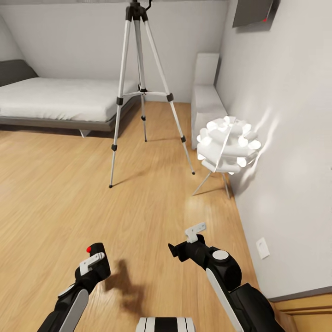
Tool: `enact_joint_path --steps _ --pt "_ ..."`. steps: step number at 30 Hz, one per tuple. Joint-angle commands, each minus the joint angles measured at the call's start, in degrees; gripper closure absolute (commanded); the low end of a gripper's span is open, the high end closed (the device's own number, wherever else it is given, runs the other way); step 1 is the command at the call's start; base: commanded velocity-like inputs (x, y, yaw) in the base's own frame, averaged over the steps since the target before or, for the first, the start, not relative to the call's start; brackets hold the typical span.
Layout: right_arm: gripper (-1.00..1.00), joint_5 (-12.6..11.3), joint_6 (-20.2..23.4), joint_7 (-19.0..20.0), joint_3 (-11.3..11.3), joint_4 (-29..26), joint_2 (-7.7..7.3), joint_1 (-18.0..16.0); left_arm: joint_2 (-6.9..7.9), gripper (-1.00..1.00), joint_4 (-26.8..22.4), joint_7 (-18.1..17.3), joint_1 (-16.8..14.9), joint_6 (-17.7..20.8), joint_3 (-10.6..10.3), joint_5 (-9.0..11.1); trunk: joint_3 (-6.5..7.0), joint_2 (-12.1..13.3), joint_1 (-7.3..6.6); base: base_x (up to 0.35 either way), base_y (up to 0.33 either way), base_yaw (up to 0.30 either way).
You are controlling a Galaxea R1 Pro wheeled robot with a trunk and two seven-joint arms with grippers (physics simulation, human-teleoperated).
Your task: Attach the digital camera to the camera tripod in the bedroom.
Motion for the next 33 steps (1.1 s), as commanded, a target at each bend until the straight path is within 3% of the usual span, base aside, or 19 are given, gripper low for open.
enact_joint_path --steps 1,14,19,33 --pt "-1.00 -0.4 0.3 -0.1 0.0 -0.1 0.00 0.0 0.00 1.00 0.4 0.3 0.0 -0.2 0.0 0.5 0.18 0.0 -0.04 0.000 0.000 -0.030" --pt "-1.00 -0.4 0.4 -0.1 0.3 -0.1 -0.02 0.1 -0.13 1.00 1.8 0.1 0.0 -3.1 0.0 0.9 3.04 0.2 -0.37 0.000 0.000 -0.010" --pt "-1.00 -0.4 0.5 -0.1 -0.2 -0.1 -0.08 0.0 -0.50 1.00 0.7 0.2 0.4 -2.5 0.0 1.9 4.15 0.2 -0.50 0.000 0.000 0.000" --pt "-1.00 -0.4 0.5 -0.1 -1.4 -0.1 -0.14 -0.2 -0.50 1.00 -0.4 0.1 2.0 -0.6 -0.1 2.4 7.25 0.4 -0.86 0.000 0.000 0.000"
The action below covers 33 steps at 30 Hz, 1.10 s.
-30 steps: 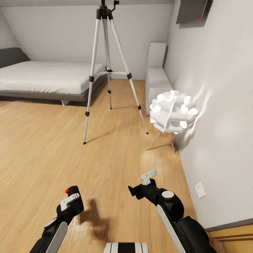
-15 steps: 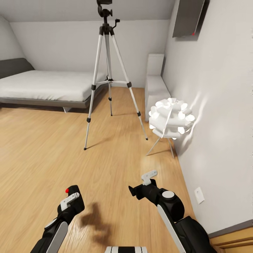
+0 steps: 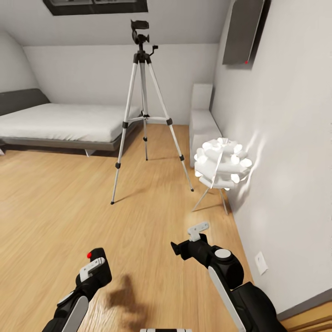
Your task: Attach the digital camera to the camera tripod in the bedroom.
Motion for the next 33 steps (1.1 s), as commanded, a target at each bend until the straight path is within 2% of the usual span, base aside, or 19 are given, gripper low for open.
enact_joint_path --steps 1,19,33 --pt "-1.00 -0.4 0.3 -0.1 -0.1 -0.1 0.02 0.0 0.05 1.00 -0.1 0.2 0.0 0.4 0.0 0.5 0.18 0.0 -0.03 0.000 0.000 0.000" --pt "-1.00 -0.4 0.5 -0.1 -0.2 -0.1 0.12 0.2 0.22 1.00 0.4 -0.9 0.1 0.1 -0.1 -0.3 4.17 0.2 -0.50 0.000 0.000 0.000" --pt "-1.00 -0.4 0.6 -0.1 0.3 -0.1 0.13 0.2 0.37 1.00 0.7 -0.8 0.1 0.1 0.5 0.2 7.27 0.4 -0.86 0.000 0.000 0.000"
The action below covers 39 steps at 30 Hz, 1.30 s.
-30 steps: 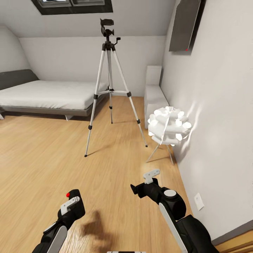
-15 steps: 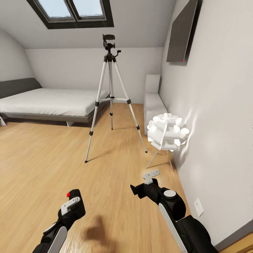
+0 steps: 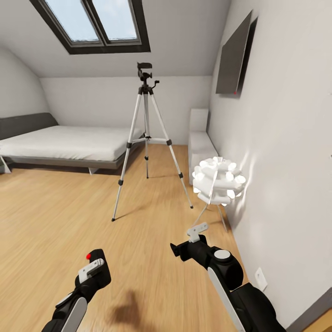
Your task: Attach the digital camera to the camera tripod in the bedroom.
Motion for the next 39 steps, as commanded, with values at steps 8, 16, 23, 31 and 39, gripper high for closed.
enact_joint_path --steps 8,16,23,31,39 --pt "-1.00 -0.4 0.1 -0.1 0.1 -0.1 0.01 0.0 0.09 1.00 -0.1 -0.1 -0.1 0.4 0.2 0.9 1.64 0.9 -0.60 0.000 0.000 0.000" --pt "-1.00 -0.4 0.0 -0.1 0.1 -0.1 0.01 0.0 0.08 1.00 1.5 -0.1 -0.1 0.5 0.3 2.5 3.08 4.1 -2.36 0.000 0.000 0.000" --pt "-1.00 -0.4 0.0 -0.1 0.1 -0.1 0.01 0.0 0.08 1.00 2.3 0.0 -0.1 0.4 0.3 3.3 4.33 6.9 -3.90 0.000 0.000 0.000" --pt "-1.00 -0.3 0.0 -0.2 0.0 -0.1 0.08 0.0 0.10 1.00 2.5 0.2 -0.1 0.6 2.0 3.6 5.77 10.1 -5.66 0.000 0.000 0.000" --pt "-1.00 -0.3 0.9 -0.4 0.2 -0.1 0.63 -0.1 0.10 1.00 2.6 0.0 -0.1 0.8 3.9 3.7 7.20 13.3 -7.41 0.000 0.000 0.038"
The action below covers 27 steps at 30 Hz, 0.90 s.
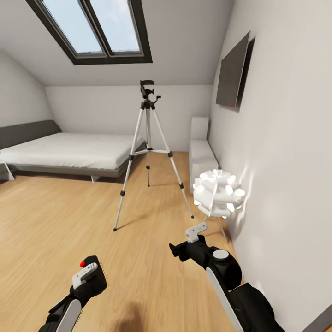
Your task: Attach the digital camera to the camera tripod in the bedroom.
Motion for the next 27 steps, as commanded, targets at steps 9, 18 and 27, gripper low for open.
enact_joint_path --steps 9,18,27 --pt "-1.00 -0.3 1.7 -0.1 -0.1 -0.1 0.15 -0.1 0.01 1.00 -0.1 0.5 0.0 0.2 0.3 0.5 1.56 3.6 -1.99 0.000 0.000 0.247" --pt "-1.00 -0.2 2.2 -0.2 -0.1 -0.1 0.24 -0.2 0.01 1.00 -0.1 0.7 0.0 0.3 0.2 0.5 3.18 7.2 -3.97 0.000 0.000 0.280" --pt "-1.00 0.2 2.3 -0.4 -0.2 0.0 0.45 -0.3 -0.54 1.00 -0.5 1.2 0.0 0.4 -0.3 -0.1 4.79 10.8 -5.95 0.000 0.000 0.285"
